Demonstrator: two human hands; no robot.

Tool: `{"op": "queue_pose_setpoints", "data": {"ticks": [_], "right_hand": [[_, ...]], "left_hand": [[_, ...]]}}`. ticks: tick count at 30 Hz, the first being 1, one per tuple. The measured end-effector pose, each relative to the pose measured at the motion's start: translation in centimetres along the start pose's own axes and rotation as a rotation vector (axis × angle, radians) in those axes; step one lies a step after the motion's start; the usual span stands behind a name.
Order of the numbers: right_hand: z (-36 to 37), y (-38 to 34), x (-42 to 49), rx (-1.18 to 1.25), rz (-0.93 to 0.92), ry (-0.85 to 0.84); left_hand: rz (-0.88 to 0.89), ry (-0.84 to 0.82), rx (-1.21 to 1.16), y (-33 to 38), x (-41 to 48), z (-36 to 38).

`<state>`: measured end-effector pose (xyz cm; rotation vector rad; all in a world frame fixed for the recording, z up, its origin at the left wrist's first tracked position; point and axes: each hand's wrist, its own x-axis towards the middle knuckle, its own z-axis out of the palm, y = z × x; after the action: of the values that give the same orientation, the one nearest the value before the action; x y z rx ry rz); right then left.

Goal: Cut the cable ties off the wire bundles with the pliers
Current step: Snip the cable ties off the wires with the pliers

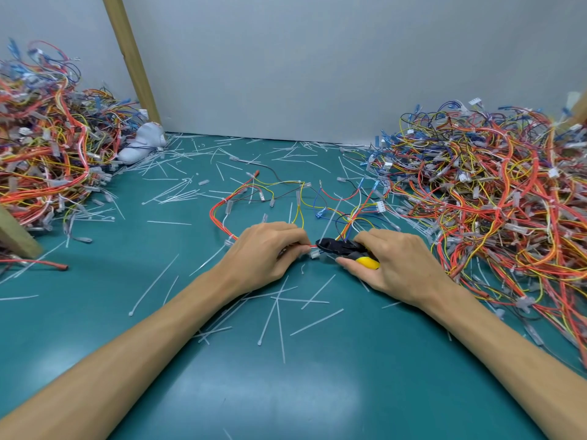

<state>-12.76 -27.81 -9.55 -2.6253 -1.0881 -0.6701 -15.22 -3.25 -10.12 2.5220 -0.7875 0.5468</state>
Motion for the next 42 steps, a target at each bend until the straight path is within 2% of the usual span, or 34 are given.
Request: {"op": "queue_pose_setpoints", "data": {"ticks": [4,7,15,17,21,23,26,28,31,33,35,37,42], "right_hand": [[0.0,-0.1,0.1,-0.004,0.012,-0.045],[0.1,0.0,0.2,0.045,0.093,-0.057],[-0.7,0.8,0.4,0.387,0.431,0.189],[-1.0,1.1,0.6,0.556,0.521,0.223],[-1.5,0.8,1.1,1.111,0.717,0.386],[-1.5,0.8,1.1,1.136,0.745,0.424],[-1.4,0.9,0.7,1.056,0.681,0.371],[-1.1,0.9,0.7,1.012,0.663,0.293],[-0.6,0.5,0.9,0.977,0.645,0.205],[-0.6,0.3,0.8,0.991,0.663,0.207],[-0.8,0.3,0.8,1.080,0.717,0.265],[-1.2,0.7,0.8,1.187,0.777,0.297],[-1.5,1.1,0.4,1.291,0.882,0.242]], "left_hand": [[-0.005,-0.004,0.014,0.0,0.0,0.0],[-0.014,-0.003,0.032,0.0,0.0,0.1],[-0.100,0.018,0.130,0.4,0.0,0.6],[-0.126,0.027,0.126,0.9,0.5,1.0],[-0.117,0.045,0.090,1.8,1.8,1.7],[-0.086,0.015,0.121,1.7,1.9,1.6],[-0.015,-0.040,0.161,0.7,1.4,0.0],[0.005,0.030,0.112,-0.5,0.7,-1.6],[-0.067,0.243,0.022,-1.8,-0.7,-3.4],[-0.141,0.364,-0.071,-2.1,-0.9,-4.2],[-0.213,0.396,-0.121,-2.2,-0.8,-4.9],[-0.259,0.305,-0.050,-2.8,-0.7,-5.7],[-0.320,-0.157,0.137,-4.6,-1.4,-7.5]]}}
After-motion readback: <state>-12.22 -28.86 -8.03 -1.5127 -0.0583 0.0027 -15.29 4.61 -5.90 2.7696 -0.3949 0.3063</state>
